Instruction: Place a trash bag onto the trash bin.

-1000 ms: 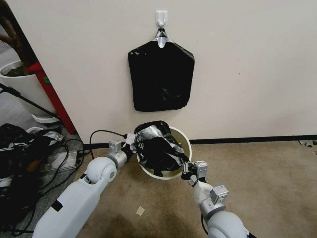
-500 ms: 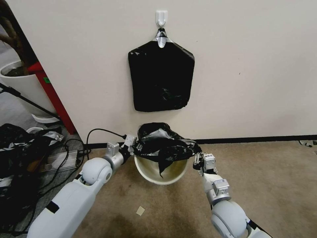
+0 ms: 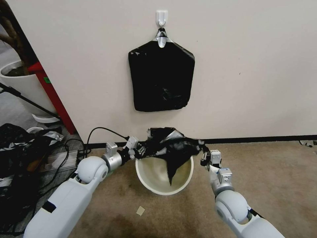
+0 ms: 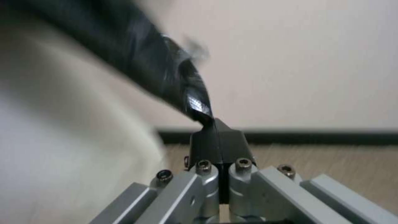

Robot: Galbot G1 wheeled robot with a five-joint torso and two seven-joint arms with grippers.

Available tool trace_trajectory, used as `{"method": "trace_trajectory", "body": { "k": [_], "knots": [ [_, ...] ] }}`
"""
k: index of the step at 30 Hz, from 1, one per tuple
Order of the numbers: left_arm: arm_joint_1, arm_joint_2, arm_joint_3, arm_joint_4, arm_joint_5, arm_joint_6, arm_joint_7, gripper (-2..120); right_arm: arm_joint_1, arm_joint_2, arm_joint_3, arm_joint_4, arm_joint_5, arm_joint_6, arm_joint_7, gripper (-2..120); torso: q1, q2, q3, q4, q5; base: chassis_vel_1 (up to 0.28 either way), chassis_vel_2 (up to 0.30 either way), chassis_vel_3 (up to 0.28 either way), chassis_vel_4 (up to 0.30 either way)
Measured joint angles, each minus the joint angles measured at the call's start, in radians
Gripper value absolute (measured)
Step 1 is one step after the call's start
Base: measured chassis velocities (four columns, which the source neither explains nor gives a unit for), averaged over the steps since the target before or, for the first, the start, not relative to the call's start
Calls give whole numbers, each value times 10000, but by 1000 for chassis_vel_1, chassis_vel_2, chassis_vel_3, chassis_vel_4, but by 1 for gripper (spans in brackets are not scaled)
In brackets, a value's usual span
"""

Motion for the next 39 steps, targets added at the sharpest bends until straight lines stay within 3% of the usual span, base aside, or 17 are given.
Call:
{"method": "trace_trajectory", "body": {
  "k": [2, 4, 9, 15, 17, 19, 22, 29, 31, 33, 39],
  "knots": [
    [-25, -25, -2, 8, -151, 6, -115, 3, -133, -36, -119, 87, 152, -60, 3, 0, 0, 0, 0, 3, -2, 0, 0, 0, 0],
    [-117, -165, 46, 62, -508, 8, -651, 3, -551, -87, -540, 510, 726, -222, -151, 0, 0, 0, -1, -2, -3, 0, 0, 0, 0],
    [-159, -298, 88, 124, -540, 1, -984, 3, -921, -61, -930, 1081, 957, -214, -541, 0, 0, 0, -1, -1, -4, 0, 0, 0, 0],
    [-190, -294, 239, 193, 292, -576, -1342, 3, -1003, -27, -754, 1306, -703, 224, -421, 3, 0, 0, -1, 1, -3, 0, 0, 0, 0],
    [-220, -232, 357, 218, 1099, -1022, -1513, 3, -1263, -115, -316, 1525, -2180, 730, -306, 14, 0, 0, 0, 0, -3, 0, 0, 0, 0],
    [-223, -183, 409, 215, 1386, -1160, -1522, 3, -1433, -169, -135, 1774, -2704, 881, -259, 17, 0, 0, 0, 0, -4, 0, 0, 0, 0],
    [-282, -65, 585, 201, 2186, -1773, -1460, 3, -1752, -238, 246, 2666, -3909, 1233, -245, 32, 0, 1, -1, -1, -5, 0, 0, 0, 0],
    [-405, 25, 888, 255, 2814, -1995, -1460, 3, -1816, -327, 274, 3238, -5419, 1614, -734, 57, -1, 1, 0, 1, -3, 0, 0, 0, 0],
    [-412, 25, 903, 254, 2814, -1943, -1528, 3, -1860, -340, 262, 3258, -5519, 1503, -693, 60, 0, 0, 0, 1, -3, 0, 0, 0, 0],
    [-484, 20, 949, 232, 2759, -1494, -2106, 3, -2225, -473, 187, 3423, -5557, 463, -128, 70, 0, 0, 0, 0, -3, 0, 0, 0, 0],
    [-632, 12, 981, 244, 2458, -1016, -2743, 3, -2717, -761, -207, 3759, -3481, -895, 837, 90, 0, 0, 0, 0, -4, 0, 0, 0, 0]
  ]
}}
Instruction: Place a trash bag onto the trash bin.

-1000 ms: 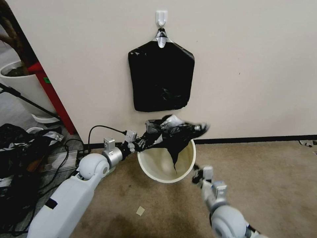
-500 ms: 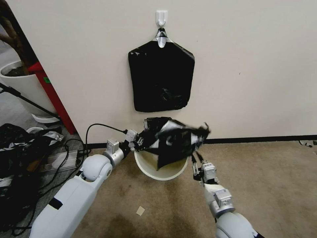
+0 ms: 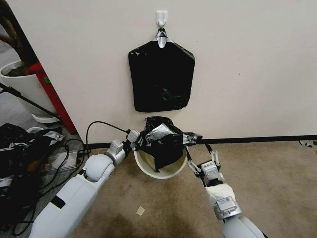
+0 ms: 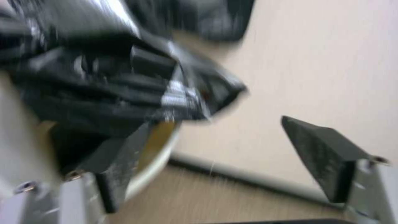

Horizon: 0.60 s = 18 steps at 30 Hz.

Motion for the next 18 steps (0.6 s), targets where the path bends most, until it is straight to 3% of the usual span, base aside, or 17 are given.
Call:
{"method": "trace_trajectory", "body": {
  "k": [2, 5, 9, 18],
  "knots": [
    [-53, 1, 36, 8, -23, 27, -48, 3, -169, -56, -164, 273, 642, -179, 206, 97, 0, 0, 0, 0, 1, 0, 0, 0, 0],
    [-74, 33, 138, -56, -2, -12, 52, 3, -165, -46, -232, 494, 530, 317, -60, 100, 0, 0, 0, 0, -3, 0, 0, 0, 0],
    [-74, 191, 424, -355, 379, -441, 476, 3, 543, 128, 104, 164, -1557, 1512, -1525, 100, 0, 0, 0, 0, 1, 0, 0, 0, 0],
    [-9, 436, 816, -980, 888, -950, 779, 3, 1394, 184, 434, -547, -3891, 1254, -3804, 100, 0, 0, 0, 0, 1, 0, 0, 0, 0]
  ]
}}
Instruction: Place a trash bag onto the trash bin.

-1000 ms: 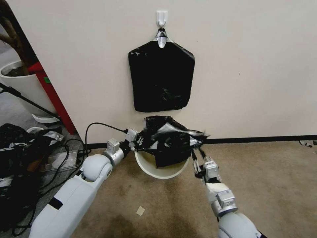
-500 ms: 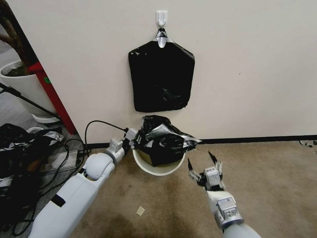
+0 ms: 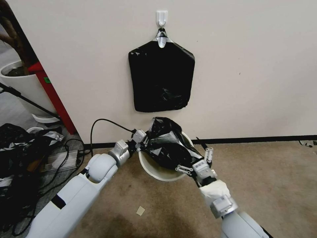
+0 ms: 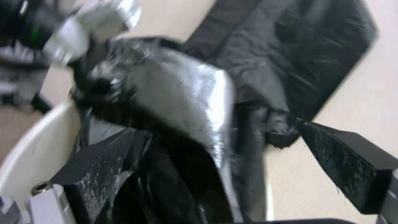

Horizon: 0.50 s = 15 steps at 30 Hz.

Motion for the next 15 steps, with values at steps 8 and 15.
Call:
{"method": "trace_trajectory", "body": {
  "k": [8, 15],
  "knots": [
    [240, 6, 81, -312, 201, -2, 100, 3, 459, 73, 13, -116, -888, -598, -272, 82, -1, 0, 0, 1, -1, 0, 0, 0, 0],
    [397, -12, 116, -378, 289, 0, 213, 3, 665, 110, 13, -284, -1133, -419, -367, 54, -1, 1, 0, 0, -2, 0, 0, 0, 0]
  ]
}}
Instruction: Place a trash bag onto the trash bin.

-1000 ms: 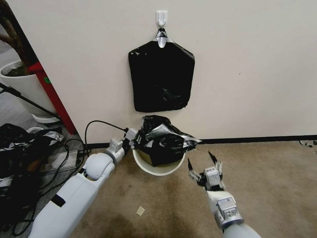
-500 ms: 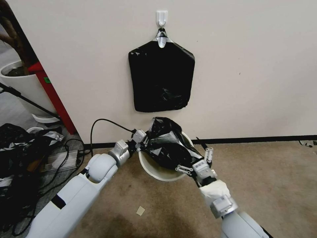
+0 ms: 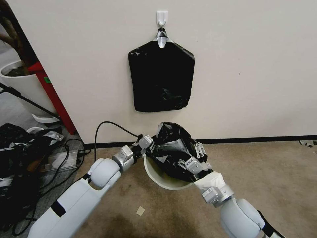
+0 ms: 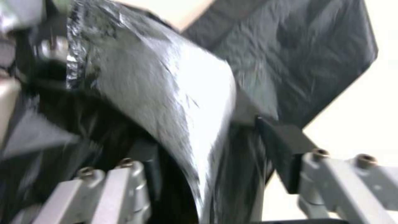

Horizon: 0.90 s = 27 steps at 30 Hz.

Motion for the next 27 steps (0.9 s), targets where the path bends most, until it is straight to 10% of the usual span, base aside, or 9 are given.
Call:
{"method": "trace_trajectory", "body": {
  "k": [15, 21, 27],
  "knots": [
    [184, 7, 107, 76, 512, -248, 463, 3, 227, 28, 103, -67, 1057, 870, -22, 7, 0, 0, 0, 0, 0, 0, 0, 0, 0],
    [319, 140, -576, 481, 914, -1582, 2053, 3, 849, -297, 855, -227, 5298, 118, -331, 0, 0, 0, 0, 0, 0, 0, 0, 0, 0],
    [323, 187, -982, 700, 837, -2408, 3073, 3, 1238, -369, 1026, -1216, 6570, -1, -286, 0, 0, 0, 0, 1, 0, 0, 0, 0, 0]
  ]
}}
